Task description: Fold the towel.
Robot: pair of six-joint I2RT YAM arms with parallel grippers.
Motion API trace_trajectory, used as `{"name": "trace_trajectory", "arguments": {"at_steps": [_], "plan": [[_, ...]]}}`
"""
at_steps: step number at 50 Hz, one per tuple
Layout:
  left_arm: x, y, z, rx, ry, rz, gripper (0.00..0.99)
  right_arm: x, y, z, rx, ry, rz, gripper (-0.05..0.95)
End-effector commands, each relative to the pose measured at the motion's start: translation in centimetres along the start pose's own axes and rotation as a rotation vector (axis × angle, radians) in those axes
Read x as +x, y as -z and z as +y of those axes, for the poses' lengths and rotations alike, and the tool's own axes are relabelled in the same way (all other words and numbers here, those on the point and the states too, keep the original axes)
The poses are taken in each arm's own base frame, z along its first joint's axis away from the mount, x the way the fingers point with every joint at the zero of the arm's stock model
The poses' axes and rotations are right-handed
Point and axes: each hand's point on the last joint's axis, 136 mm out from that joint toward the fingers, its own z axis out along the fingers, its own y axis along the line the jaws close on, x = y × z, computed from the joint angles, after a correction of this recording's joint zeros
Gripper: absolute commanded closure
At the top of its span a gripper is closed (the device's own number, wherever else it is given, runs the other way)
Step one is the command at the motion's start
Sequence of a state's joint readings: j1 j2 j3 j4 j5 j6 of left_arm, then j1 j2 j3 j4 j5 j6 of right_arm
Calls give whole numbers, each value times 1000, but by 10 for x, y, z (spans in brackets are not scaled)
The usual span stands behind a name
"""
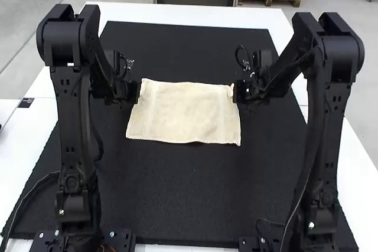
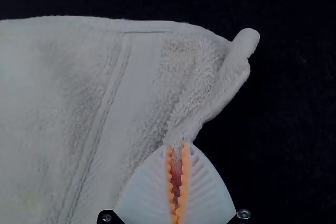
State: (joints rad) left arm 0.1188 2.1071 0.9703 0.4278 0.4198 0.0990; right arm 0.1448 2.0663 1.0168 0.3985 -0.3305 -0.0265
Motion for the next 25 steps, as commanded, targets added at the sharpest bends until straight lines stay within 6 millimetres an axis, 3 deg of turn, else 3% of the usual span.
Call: {"name": "trace_trajectory", "arguments": {"at_steps": [1, 11, 25], "plan": [[-28, 15, -2, 23, -5, -62, 969, -23, 21, 0, -21, 3, -61, 918], [-30, 30, 5, 18, 3, -72, 969, -29, 35, -5, -17, -9, -84, 918], [-22, 44, -1, 30, -2, -46, 969, -30, 53, 6, -55, -20, -90, 918]]}}
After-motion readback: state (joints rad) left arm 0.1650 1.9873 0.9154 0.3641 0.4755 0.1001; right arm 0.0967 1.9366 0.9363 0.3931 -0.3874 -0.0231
